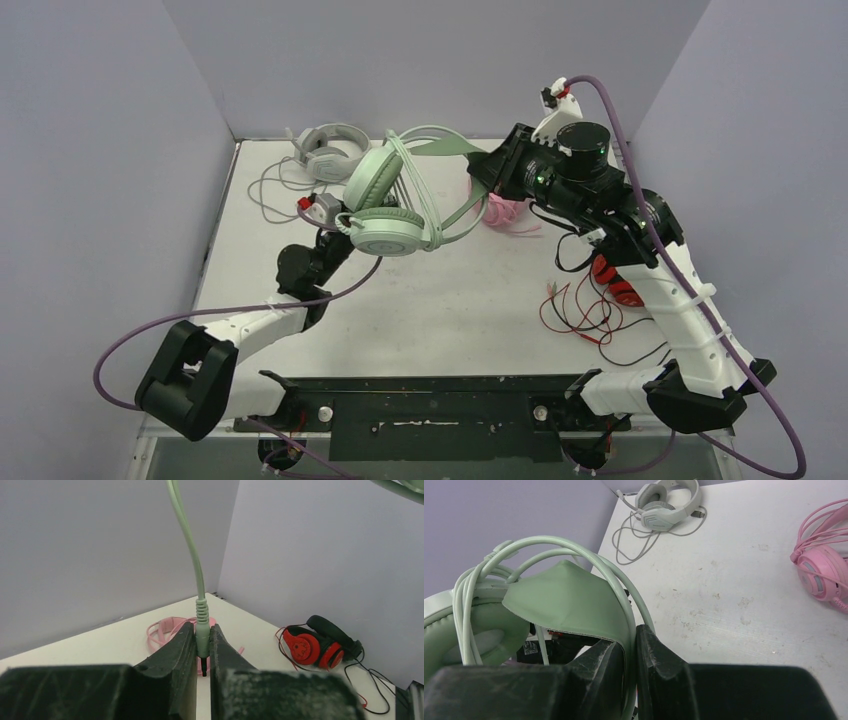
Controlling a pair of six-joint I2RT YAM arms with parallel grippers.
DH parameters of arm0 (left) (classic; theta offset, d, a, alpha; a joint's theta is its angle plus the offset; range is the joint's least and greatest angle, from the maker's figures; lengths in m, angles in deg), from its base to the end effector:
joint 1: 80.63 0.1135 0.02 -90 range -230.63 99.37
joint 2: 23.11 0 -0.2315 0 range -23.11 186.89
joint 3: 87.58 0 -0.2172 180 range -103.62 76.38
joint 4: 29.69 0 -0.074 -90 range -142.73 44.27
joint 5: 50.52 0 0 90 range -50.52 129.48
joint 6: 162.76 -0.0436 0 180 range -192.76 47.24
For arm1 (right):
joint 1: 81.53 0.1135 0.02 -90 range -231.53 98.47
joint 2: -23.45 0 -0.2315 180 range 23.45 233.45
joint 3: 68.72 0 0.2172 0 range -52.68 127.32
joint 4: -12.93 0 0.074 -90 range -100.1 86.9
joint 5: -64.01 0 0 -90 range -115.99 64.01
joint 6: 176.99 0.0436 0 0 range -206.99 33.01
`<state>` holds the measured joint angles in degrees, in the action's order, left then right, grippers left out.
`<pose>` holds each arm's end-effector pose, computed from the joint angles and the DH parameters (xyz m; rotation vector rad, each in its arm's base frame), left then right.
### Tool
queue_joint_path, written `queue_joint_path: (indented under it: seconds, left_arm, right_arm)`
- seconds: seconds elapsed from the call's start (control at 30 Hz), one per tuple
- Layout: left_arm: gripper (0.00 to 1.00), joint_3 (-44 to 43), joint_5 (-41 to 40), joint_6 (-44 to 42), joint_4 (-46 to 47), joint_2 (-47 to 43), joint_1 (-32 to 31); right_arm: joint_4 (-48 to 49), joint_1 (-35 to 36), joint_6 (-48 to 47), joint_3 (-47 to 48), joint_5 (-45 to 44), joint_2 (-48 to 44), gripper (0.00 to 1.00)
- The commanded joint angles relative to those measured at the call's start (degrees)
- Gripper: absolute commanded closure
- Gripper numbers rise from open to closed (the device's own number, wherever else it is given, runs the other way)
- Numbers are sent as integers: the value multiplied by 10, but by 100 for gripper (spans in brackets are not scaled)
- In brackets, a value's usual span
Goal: Wrap the headphones
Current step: Wrap the headphones cable around the headphones.
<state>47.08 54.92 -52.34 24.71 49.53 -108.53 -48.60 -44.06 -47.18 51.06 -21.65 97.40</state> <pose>0.2131 -0.1259 0.2877 0.3245 1.1142 -0.8984 0.1729 0.1367 0.4600 -0.0163 1.9679 0.9889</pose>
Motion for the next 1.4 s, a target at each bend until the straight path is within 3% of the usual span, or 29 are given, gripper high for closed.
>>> queue_joint_path:
  seconds: [0.0, 0.23, 0.43, 0.67, 1.03, 1.37]
  left_arm:
    - [100, -24, 21, 8, 33, 11, 4]
    - [100, -24, 39, 38, 47, 31, 3]
    - [100, -17, 39, 109, 122, 68, -21]
    - [100, -24, 2, 111, 101, 73, -77]
    - [100, -13, -34, 141, 57, 88, -97]
    - [100, 18, -53, 186, 13, 129, -97]
  right_arm:
    - [73, -8, 38, 22, 5, -16, 100]
    - [106, -17, 84, -3, -40, -18, 100]
    - [208, -19, 184, -107, -118, -44, 100]
    - [261, -19, 277, -212, -238, -60, 100]
    - [288, -20, 270, -305, -345, -10, 100]
    - [322, -25, 266, -374, -359, 84, 100]
